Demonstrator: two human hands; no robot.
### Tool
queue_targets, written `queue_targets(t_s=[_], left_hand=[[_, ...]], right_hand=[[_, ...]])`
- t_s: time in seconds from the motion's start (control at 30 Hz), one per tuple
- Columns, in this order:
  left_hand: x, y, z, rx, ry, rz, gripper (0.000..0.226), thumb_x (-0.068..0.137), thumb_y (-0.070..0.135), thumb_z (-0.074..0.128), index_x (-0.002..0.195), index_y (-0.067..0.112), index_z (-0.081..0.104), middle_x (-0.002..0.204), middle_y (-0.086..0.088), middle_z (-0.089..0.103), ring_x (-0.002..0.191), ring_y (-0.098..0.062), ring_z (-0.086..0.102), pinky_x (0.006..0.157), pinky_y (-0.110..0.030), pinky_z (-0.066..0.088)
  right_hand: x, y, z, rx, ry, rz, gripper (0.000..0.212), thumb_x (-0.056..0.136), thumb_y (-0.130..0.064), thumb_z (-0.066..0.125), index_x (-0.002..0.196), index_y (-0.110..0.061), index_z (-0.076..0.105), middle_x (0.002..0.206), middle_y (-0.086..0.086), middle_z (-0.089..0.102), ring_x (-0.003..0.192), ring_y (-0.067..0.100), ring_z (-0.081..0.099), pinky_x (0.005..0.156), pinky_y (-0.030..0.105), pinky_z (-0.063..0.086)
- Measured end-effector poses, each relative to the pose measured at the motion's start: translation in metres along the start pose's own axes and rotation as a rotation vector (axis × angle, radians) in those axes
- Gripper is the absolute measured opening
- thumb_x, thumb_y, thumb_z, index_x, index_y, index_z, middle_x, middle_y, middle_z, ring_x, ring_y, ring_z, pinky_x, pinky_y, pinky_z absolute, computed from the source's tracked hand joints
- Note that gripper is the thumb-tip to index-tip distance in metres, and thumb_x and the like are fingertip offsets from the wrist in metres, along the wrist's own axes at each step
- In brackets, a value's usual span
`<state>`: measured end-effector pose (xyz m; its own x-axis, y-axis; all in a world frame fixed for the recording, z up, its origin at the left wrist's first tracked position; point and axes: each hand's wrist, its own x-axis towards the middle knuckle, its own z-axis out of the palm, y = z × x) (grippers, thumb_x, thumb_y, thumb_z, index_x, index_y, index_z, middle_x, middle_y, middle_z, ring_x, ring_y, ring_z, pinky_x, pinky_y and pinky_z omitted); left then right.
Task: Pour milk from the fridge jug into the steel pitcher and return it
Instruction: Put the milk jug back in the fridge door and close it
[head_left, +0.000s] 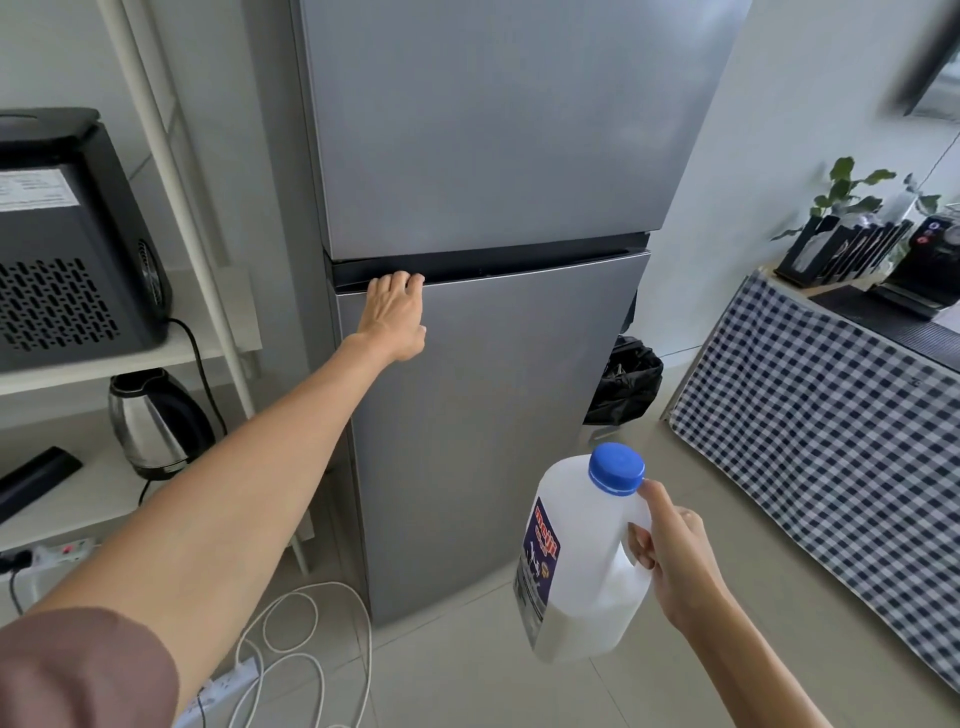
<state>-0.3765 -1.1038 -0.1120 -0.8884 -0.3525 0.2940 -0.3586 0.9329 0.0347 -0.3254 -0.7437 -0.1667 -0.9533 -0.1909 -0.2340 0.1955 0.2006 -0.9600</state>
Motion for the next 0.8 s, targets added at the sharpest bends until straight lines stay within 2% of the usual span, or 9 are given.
queue_targets(t_s=[0.17,0.27,0.33,0.43,0.5,0.6,0.67,0.73,0.8], left_hand=[[-0.007,0.009,0.006,-0.064,0.109,-0.034,0.056,0.089,0.033,0.061,0.134,0.005,0.041,0.127,-0.014,0.047,0.114,-0.031,0.045,0.103,-0.038,0.029],[-0.028,0.033,0.013,0.001,0.164,-0.026,0.053,0.089,0.035,0.061,0.129,0.007,0.042,0.123,-0.01,0.047,0.109,-0.028,0.046,0.101,-0.038,0.03],[-0.045,0.052,0.012,0.04,0.183,-0.015,0.056,0.089,0.034,0.061,0.132,0.007,0.038,0.122,-0.01,0.047,0.109,-0.028,0.046,0.102,-0.038,0.031],[-0.069,0.078,0.005,0.059,0.137,0.011,0.067,0.093,0.032,0.055,0.145,0.003,0.023,0.133,-0.011,0.041,0.12,-0.029,0.042,0.109,-0.039,0.028],[-0.082,0.093,-0.004,0.043,0.119,0.04,0.072,0.095,0.032,0.052,0.149,0.002,0.015,0.14,-0.013,0.037,0.126,-0.029,0.038,0.112,-0.039,0.025],[-0.101,0.107,-0.026,-0.037,0.147,0.168,0.069,0.095,0.034,0.052,0.149,0.006,0.021,0.15,-0.015,0.03,0.137,-0.029,0.029,0.116,-0.039,0.019],[-0.107,0.108,-0.045,-0.002,0.165,0.209,0.066,0.096,0.04,0.048,0.149,0.008,0.024,0.155,-0.019,0.024,0.144,-0.032,0.02,0.119,-0.044,0.009],[-0.107,0.106,-0.064,0.025,0.084,0.139,0.067,0.097,0.048,0.04,0.149,0.008,0.024,0.155,-0.025,0.02,0.145,-0.038,0.013,0.118,-0.049,0.006],[-0.107,0.108,-0.075,0.001,-0.056,0.083,0.068,0.098,0.049,0.037,0.148,0.006,0.024,0.15,-0.029,0.028,0.14,-0.042,0.025,0.114,-0.047,0.022]], right_hand=[[0.004,-0.004,-0.002,0.028,0.001,0.005,0.056,0.066,-0.046,0.056,0.063,0.001,0.026,0.069,0.013,0.014,0.052,0.017,0.02,0.058,0.034,0.017],[0.009,-0.008,-0.002,0.031,0.022,-0.015,0.049,0.073,-0.041,0.056,0.069,-0.008,0.02,0.07,0.015,0.014,0.052,0.017,0.019,0.057,0.033,0.018],[0.011,-0.009,-0.002,0.03,0.027,-0.025,0.047,0.079,-0.037,0.055,0.071,-0.008,0.019,0.072,0.016,0.014,0.053,0.016,0.019,0.056,0.032,0.019],[0.011,-0.008,-0.006,0.051,0.038,-0.029,0.043,0.08,-0.036,0.054,0.072,-0.009,0.022,0.069,0.014,0.015,0.052,0.016,0.019,0.056,0.033,0.017],[0.009,-0.007,-0.01,0.065,0.049,-0.026,0.037,0.081,-0.035,0.054,0.069,-0.01,0.03,0.064,0.009,0.018,0.054,0.017,0.019,0.056,0.032,0.017],[0.005,-0.003,-0.02,0.064,0.072,-0.015,0.032,0.082,-0.035,0.054,0.067,-0.011,0.037,0.056,0.006,0.021,0.054,0.018,0.019,0.057,0.033,0.018],[0.003,0.001,-0.028,0.056,0.081,-0.002,0.031,0.083,-0.034,0.053,0.071,-0.008,0.042,0.059,0.007,0.02,0.053,0.017,0.019,0.057,0.033,0.018],[-0.002,0.006,-0.035,0.047,0.094,0.014,0.03,0.083,-0.034,0.053,0.073,-0.008,0.043,0.058,0.007,0.021,0.051,0.017,0.019,0.056,0.033,0.018],[-0.008,0.011,-0.043,0.051,0.109,0.03,0.031,0.083,-0.035,0.054,0.073,-0.007,0.043,0.057,0.007,0.022,0.051,0.017,0.02,0.057,0.033,0.019]])
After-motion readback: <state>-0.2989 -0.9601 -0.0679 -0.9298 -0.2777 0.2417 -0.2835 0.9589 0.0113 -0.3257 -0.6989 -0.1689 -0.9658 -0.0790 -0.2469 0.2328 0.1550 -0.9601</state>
